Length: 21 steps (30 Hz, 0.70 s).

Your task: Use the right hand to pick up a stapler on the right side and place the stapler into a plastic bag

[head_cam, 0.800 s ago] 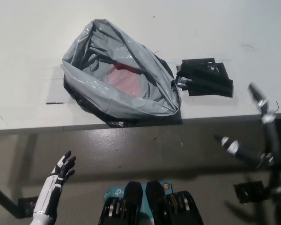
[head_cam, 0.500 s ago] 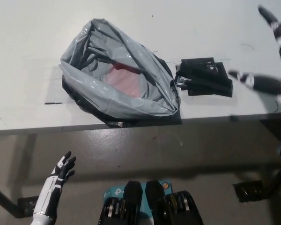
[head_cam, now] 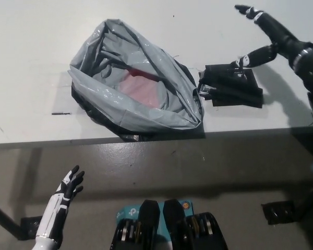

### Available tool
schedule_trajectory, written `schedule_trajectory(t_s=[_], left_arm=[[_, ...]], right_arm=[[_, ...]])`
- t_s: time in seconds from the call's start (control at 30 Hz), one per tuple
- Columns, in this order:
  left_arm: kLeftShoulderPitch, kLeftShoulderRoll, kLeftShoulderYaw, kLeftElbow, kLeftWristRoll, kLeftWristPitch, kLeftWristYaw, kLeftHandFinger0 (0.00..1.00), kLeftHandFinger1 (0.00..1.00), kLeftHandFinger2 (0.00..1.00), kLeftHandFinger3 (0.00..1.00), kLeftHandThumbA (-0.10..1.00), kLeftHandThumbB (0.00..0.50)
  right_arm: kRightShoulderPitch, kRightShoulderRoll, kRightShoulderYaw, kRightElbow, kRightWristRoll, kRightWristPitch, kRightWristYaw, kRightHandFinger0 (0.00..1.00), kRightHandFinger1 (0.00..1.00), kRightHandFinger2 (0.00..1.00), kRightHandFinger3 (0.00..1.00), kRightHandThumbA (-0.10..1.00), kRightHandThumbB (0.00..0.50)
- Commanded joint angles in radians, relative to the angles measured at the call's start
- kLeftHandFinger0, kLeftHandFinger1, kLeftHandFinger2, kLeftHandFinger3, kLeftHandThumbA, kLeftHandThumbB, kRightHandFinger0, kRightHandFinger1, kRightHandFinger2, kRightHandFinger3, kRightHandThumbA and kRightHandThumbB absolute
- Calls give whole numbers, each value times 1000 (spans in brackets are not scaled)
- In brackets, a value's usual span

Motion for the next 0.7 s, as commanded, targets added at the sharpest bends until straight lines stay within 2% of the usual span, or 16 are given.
schedule_trajectory(t_s=[0.0,0.03,0.07,0.13,0.67], left_arm=[[-4,18,2,-41,-11,-67,-18,1000,1000,1000,1000,1000,235],[-4,17,3,-41,-15,-65,-20,1000,1000,1000,1000,1000,235],[-8,17,3,-43,-13,-62,-20,1000,1000,1000,1000,1000,249],[-2,18,1,-48,-6,-61,-20,1000,1000,1000,1000,1000,249],[-3,17,6,-36,-3,-71,-23,1000,1000,1000,1000,1000,236]], right_arm=[[-90,11,29,84,-28,1,96,1000,1000,1000,1000,1000,459],[-92,18,30,100,-23,-2,103,1000,1000,1000,1000,1000,459],[-96,28,22,126,-10,-2,109,1000,1000,1000,1000,926,478],[-85,38,47,142,-38,-18,109,1000,1000,1000,1000,1000,490],[-85,91,151,363,-134,-113,68,1000,1000,1000,1000,1000,493]])
